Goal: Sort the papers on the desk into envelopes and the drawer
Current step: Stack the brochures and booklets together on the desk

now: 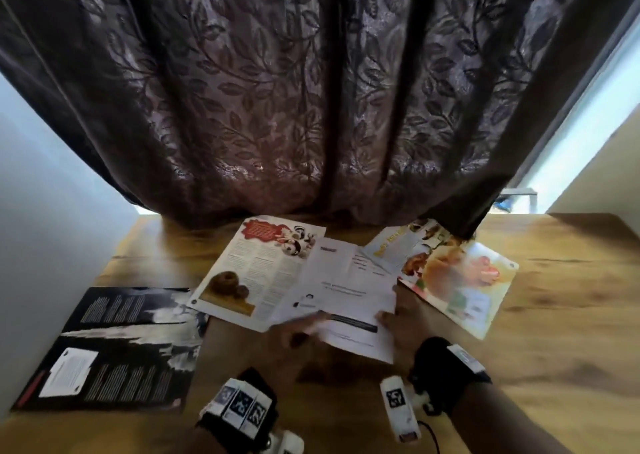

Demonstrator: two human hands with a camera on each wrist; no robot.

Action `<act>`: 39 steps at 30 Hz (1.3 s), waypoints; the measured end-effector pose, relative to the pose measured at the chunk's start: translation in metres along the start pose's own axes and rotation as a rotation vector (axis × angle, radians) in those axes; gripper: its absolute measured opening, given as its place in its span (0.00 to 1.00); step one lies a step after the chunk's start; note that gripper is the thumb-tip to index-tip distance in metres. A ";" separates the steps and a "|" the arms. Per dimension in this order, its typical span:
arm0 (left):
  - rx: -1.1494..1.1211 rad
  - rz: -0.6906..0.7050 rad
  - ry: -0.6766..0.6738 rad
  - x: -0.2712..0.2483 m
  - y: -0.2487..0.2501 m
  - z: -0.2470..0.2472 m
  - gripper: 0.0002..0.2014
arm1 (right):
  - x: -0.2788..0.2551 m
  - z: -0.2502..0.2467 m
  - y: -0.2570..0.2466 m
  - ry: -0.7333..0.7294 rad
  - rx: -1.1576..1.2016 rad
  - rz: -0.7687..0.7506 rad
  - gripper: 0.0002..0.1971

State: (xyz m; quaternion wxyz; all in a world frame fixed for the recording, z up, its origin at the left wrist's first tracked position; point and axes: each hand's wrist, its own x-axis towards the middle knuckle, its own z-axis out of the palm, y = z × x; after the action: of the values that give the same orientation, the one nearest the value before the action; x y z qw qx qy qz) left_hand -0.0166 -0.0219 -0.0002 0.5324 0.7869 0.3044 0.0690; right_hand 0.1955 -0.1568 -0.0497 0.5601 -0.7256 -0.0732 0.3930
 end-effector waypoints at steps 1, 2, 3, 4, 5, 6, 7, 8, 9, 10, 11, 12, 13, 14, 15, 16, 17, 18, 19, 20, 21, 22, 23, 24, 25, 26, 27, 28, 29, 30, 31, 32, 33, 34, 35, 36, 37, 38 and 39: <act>0.013 -0.014 0.145 0.002 0.000 -0.002 0.16 | -0.001 -0.012 0.003 0.026 -0.060 -0.007 0.28; 0.029 -0.031 0.256 0.005 0.000 -0.005 0.18 | -0.001 -0.025 0.007 0.050 -0.112 -0.009 0.30; 0.068 -0.065 0.310 0.011 -0.003 -0.007 0.19 | -0.001 -0.038 0.011 0.052 -0.178 -0.030 0.29; 0.132 -0.104 0.319 0.018 -0.007 -0.009 0.19 | -0.003 -0.048 0.014 0.050 -0.243 -0.042 0.29; 0.234 -0.143 0.292 0.025 -0.014 -0.010 0.21 | -0.002 -0.057 0.019 0.037 -0.298 -0.050 0.29; 0.353 -0.172 0.229 0.032 -0.021 -0.010 0.24 | -0.001 -0.063 0.023 0.035 -0.331 -0.059 0.30; 0.482 -0.217 0.141 0.037 -0.028 -0.009 0.27 | -0.004 -0.067 0.024 0.039 -0.372 -0.083 0.30; 0.598 -0.271 0.056 0.040 -0.033 -0.008 0.30 | -0.005 -0.069 0.025 0.051 -0.401 -0.109 0.30; 0.692 -0.329 -0.003 0.041 -0.036 -0.008 0.32 | -0.007 -0.070 0.025 0.056 -0.439 -0.142 0.30; 0.756 -0.374 -0.023 0.040 -0.038 -0.010 0.34 | -0.009 -0.071 0.025 0.059 -0.467 -0.165 0.30; 0.797 -0.406 -0.012 0.038 -0.037 -0.012 0.35 | -0.010 -0.071 0.026 0.060 -0.500 -0.180 0.31; 0.830 -0.428 0.012 0.034 -0.036 -0.014 0.36 | -0.010 -0.071 0.028 0.063 -0.528 -0.183 0.31; 0.857 -0.448 0.033 0.029 -0.033 -0.018 0.37 | -0.011 -0.070 0.028 0.054 -0.551 -0.167 0.31; 0.883 -0.464 0.050 0.025 -0.030 -0.021 0.38 | -0.013 -0.068 0.028 0.039 -0.566 -0.138 0.31; 0.908 -0.479 0.059 0.021 -0.028 -0.025 0.38 | -0.015 -0.065 0.028 0.019 -0.590 -0.122 0.30; 0.931 -0.489 0.070 0.018 -0.027 -0.028 0.39 | -0.019 -0.060 0.026 -0.013 -0.612 -0.101 0.29; 0.959 -0.485 0.080 0.017 -0.027 -0.030 0.41 | -0.020 -0.057 0.028 -0.046 -0.624 -0.092 0.30; 0.987 -0.465 0.078 0.016 -0.029 -0.030 0.44 | -0.022 -0.053 0.030 -0.070 -0.632 -0.088 0.30; 1.000 -0.428 0.052 0.015 -0.031 -0.027 0.48 | -0.022 -0.050 0.033 -0.078 -0.646 -0.093 0.30; 0.997 -0.372 -0.004 0.015 -0.034 -0.022 0.53 | -0.023 -0.047 0.035 -0.083 -0.662 -0.084 0.30; 0.984 -0.301 -0.095 0.013 -0.037 -0.015 0.58 | -0.021 -0.046 0.041 -0.092 -0.670 -0.083 0.29; 0.966 -0.226 -0.203 0.012 -0.038 -0.007 0.61 | -0.022 -0.044 0.044 -0.112 -0.676 -0.072 0.28; 0.951 -0.168 -0.305 0.010 -0.039 0.000 0.64 | -0.024 -0.042 0.044 -0.140 -0.681 -0.061 0.26; 0.939 -0.134 -0.386 0.008 -0.040 0.006 0.65 | -0.028 -0.038 0.042 -0.159 -0.700 -0.069 0.25; 0.935 -0.123 -0.438 0.007 -0.043 0.010 0.67 | -0.032 -0.035 0.038 -0.166 -0.737 -0.096 0.24; 0.943 -0.124 -0.465 0.006 -0.045 0.012 0.68 | -0.037 -0.032 0.033 -0.142 -0.802 -0.142 0.24; 0.964 -0.128 -0.472 0.006 -0.047 0.014 0.70 | -0.041 -0.030 0.027 -0.101 -0.881 -0.208 0.27; 0.983 -0.134 -0.470 0.006 -0.049 0.015 0.72 | -0.043 -0.027 0.022 -0.066 -0.960 -0.268 0.32; 0.994 -0.145 -0.470 0.007 -0.050 0.015 0.73 | -0.045 -0.020 0.014 -0.066 -0.997 -0.324 0.38; 1.005 -0.156 -0.475 0.007 -0.049 0.016 0.74 | -0.048 -0.009 0.004 -0.119 -1.001 -0.367 0.42; 1.018 -0.164 -0.482 0.009 -0.047 0.017 0.75 | -0.048 0.005 -0.005 -0.209 -0.992 -0.404 0.46; 1.030 -0.176 -0.495 0.010 -0.045 0.018 0.75 | -0.047 0.022 -0.012 -0.315 -0.983 -0.425 0.49; 1.045 -0.194 -0.512 0.011 -0.042 0.018 0.75 | -0.044 0.040 -0.015 -0.416 -0.975 -0.433 0.52; 1.062 -0.218 -0.528 0.011 -0.038 0.018 0.74 | -0.041 0.059 -0.020 -0.498 -0.962 -0.440 0.55; 1.082 -0.239 -0.538 0.011 -0.036 0.019 0.73 | -0.035 0.077 -0.021 -0.570 -0.949 -0.431 0.58; 1.099 -0.254 -0.543 0.011 -0.034 0.019 0.72 | -0.028 0.092 -0.021 -0.632 -0.961 -0.414 0.58; 1.109 -0.264 -0.542 0.010 -0.031 0.019 0.71 | -0.021 0.103 -0.020 -0.676 -1.007 -0.407 0.59; 1.113 -0.266 -0.539 0.010 -0.029 0.020 0.70 | -0.013 0.110 -0.017 -0.697 -1.080 -0.420 0.59; 1.114 -0.261 -0.539 0.009 -0.028 0.019 0.70 | -0.005 0.113 -0.014 -0.694 -1.164 -0.448 0.62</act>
State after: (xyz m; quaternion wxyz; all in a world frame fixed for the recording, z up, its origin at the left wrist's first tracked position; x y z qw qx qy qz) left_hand -0.0123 -0.0256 -0.0348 0.1050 0.8921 0.2435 -0.3657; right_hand 0.1232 -0.0688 -0.0420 0.0938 -0.7075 -0.5925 0.3737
